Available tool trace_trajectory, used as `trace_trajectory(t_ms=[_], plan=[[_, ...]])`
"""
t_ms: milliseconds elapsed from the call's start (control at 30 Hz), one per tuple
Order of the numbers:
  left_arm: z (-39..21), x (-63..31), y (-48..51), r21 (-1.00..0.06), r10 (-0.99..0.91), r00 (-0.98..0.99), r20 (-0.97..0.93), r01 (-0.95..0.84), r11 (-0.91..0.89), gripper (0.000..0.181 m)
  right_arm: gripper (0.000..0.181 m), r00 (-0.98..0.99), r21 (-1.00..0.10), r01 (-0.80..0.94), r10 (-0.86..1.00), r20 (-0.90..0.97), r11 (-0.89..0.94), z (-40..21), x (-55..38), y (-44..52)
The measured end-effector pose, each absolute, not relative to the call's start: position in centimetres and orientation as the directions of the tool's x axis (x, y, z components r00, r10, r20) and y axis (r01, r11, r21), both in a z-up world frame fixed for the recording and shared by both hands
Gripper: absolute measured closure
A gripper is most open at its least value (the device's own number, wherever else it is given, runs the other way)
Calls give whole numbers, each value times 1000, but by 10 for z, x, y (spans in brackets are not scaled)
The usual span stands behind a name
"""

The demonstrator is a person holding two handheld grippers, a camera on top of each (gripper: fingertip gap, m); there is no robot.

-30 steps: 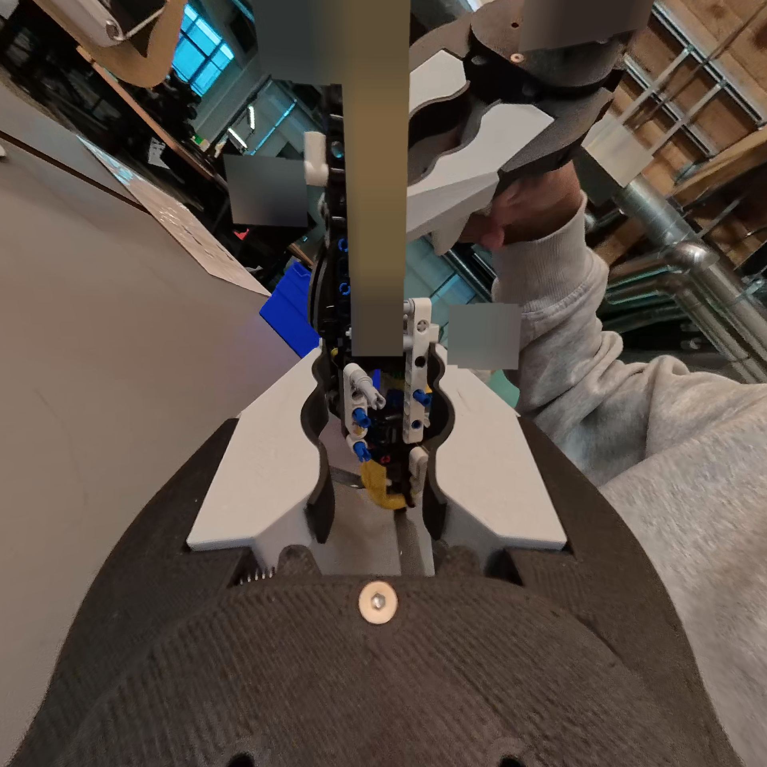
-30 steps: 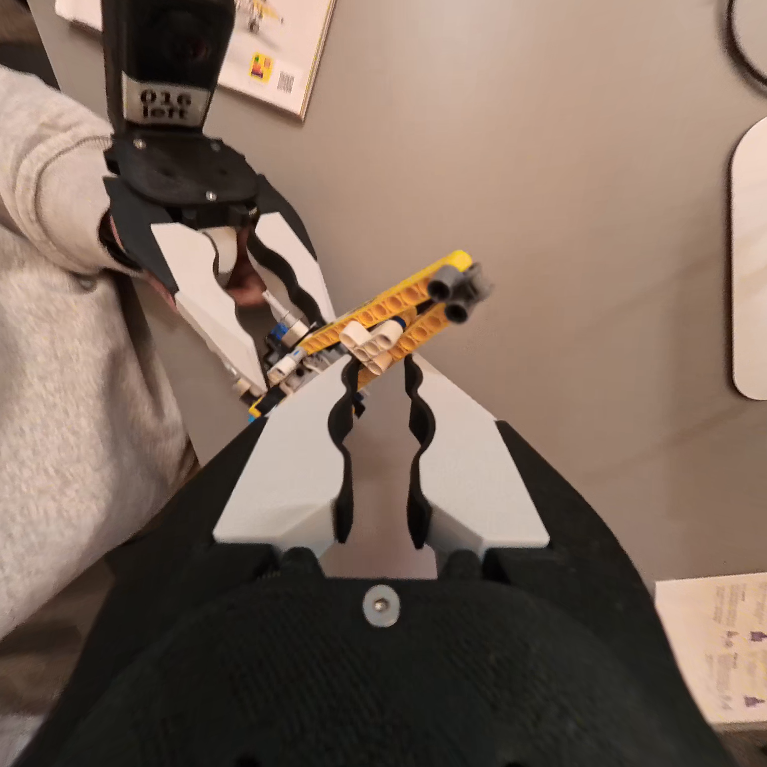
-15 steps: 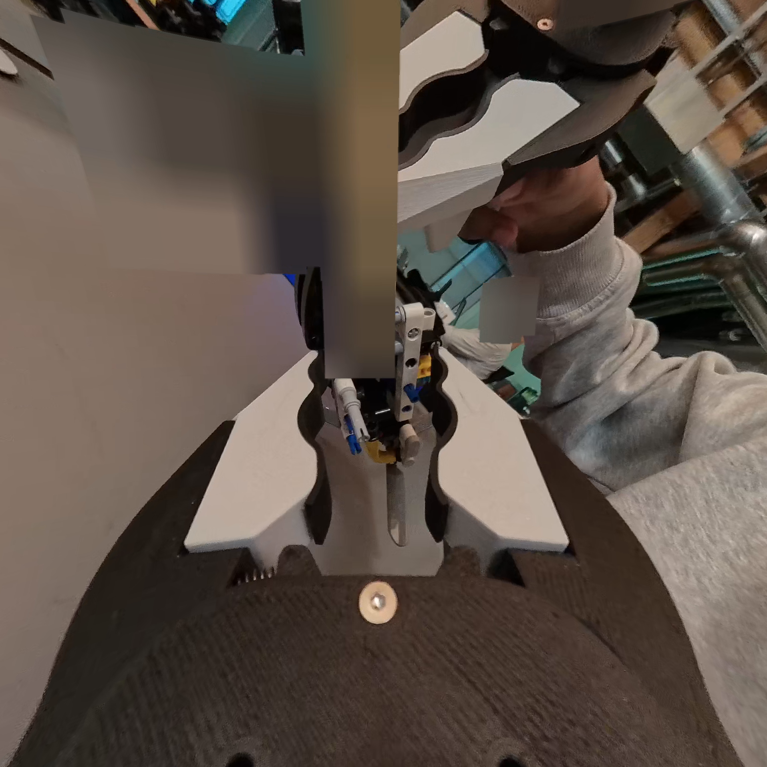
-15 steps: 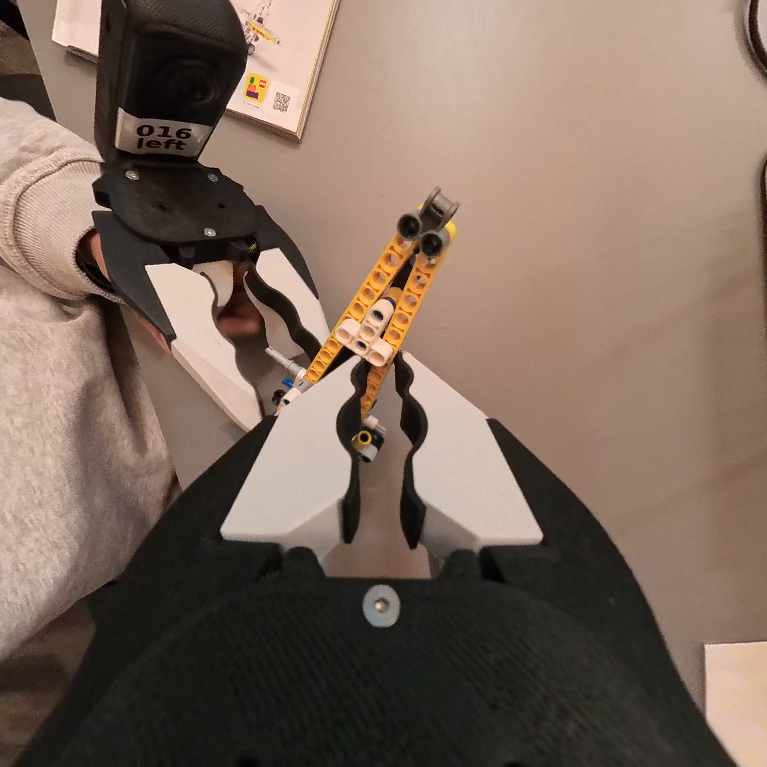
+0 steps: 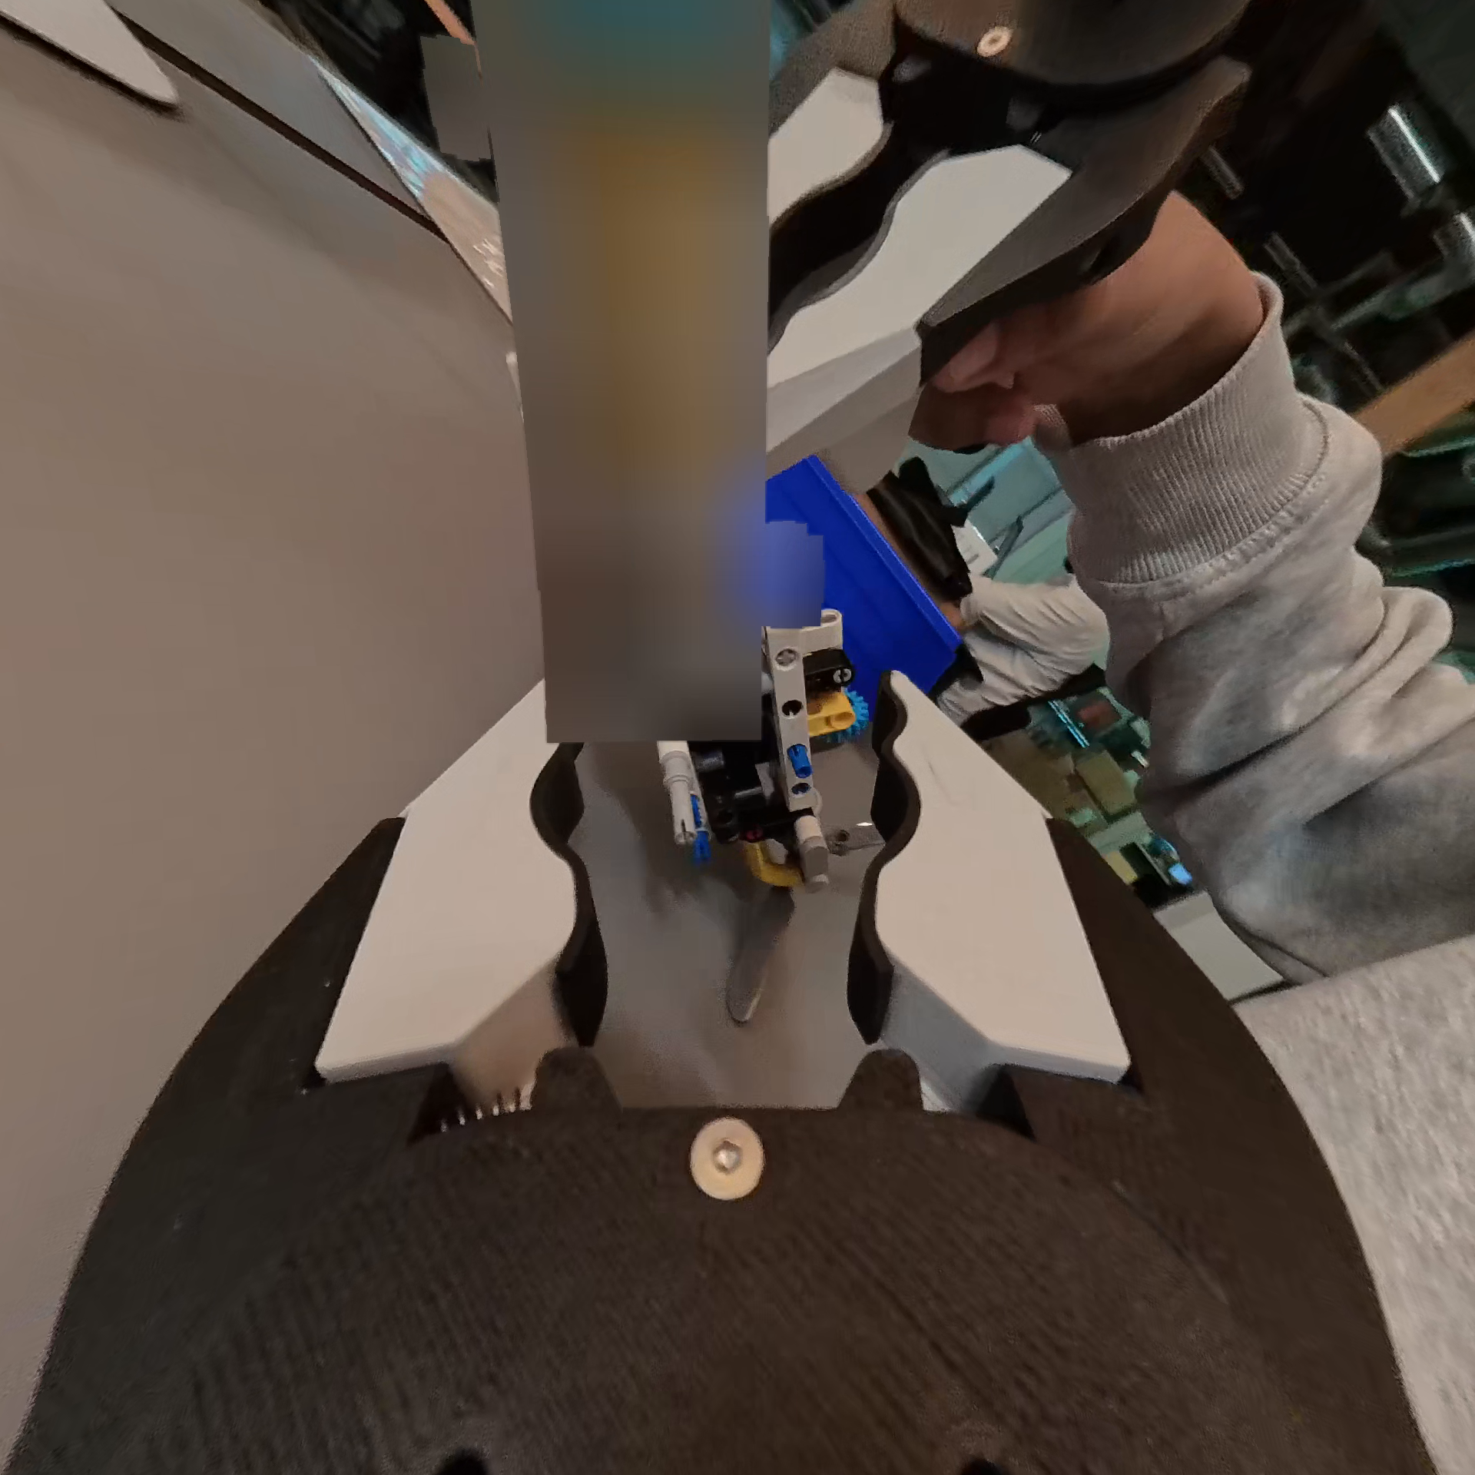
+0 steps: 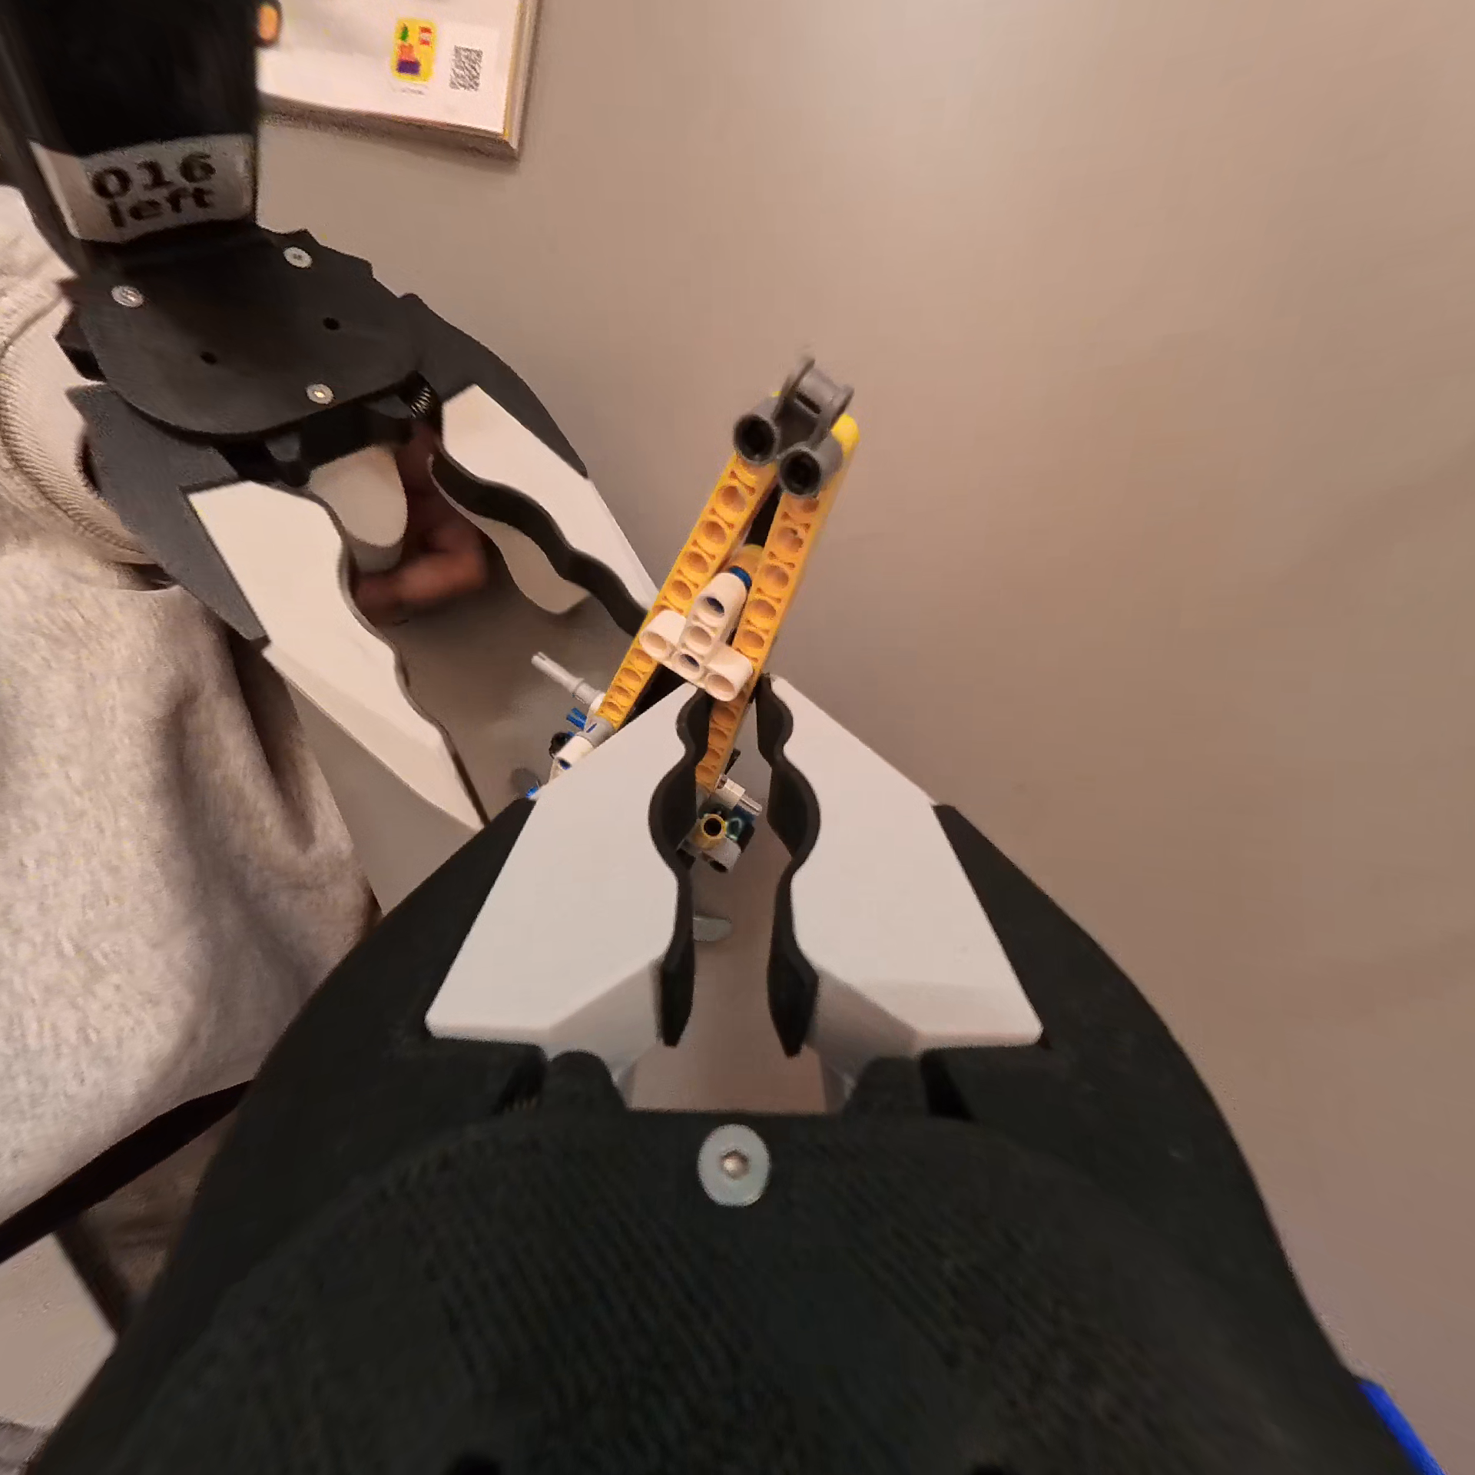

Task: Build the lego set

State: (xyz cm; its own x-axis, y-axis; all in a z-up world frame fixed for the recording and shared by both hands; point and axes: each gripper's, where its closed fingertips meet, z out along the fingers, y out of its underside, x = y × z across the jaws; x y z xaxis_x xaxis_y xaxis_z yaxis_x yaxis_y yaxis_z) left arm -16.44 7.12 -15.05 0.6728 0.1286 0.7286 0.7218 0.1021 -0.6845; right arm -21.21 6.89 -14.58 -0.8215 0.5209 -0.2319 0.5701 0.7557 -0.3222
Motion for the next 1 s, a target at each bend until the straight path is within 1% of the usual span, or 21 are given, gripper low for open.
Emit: trace_trajectory(t_ms=[100, 200, 300, 400, 567, 833, 1000], plan=[[-149, -179, 62, -711, 202, 682, 703, 684, 165, 108, 171, -789, -264, 610, 542, -288, 747, -157, -216, 76], [-146, -191, 52, -711, 241, 669, 703, 664, 230, 110, 171, -752, -202, 644, 564, -342, 737, -172, -221, 81], [-147, -196, 48, -703, 258, 654, 712, 668, 246, 110, 171, -736, -141, 652, 576, -356, 745, -188, -227, 86], [-148, -196, 48, -705, 263, 655, 709, 665, 244, 111, 170, -730, -104, 651, 583, -357, 751, -203, -233, 89], [-148, -195, 48, -703, 258, 654, 711, 668, 243, 112, 171, -720, -103, 659, 586, -371, 745, -211, -235, 92], [-147, -193, 49, -685, 230, 645, 729, 687, 243, 113, 170, -746, -165, 650, 581, -326, 742, -215, -229, 91], [-134, -210, 27, -697, 285, 640, 713, 610, 376, 119, 171, -756, -215, 637, 547, -359, 740, -215, -215, 78]])
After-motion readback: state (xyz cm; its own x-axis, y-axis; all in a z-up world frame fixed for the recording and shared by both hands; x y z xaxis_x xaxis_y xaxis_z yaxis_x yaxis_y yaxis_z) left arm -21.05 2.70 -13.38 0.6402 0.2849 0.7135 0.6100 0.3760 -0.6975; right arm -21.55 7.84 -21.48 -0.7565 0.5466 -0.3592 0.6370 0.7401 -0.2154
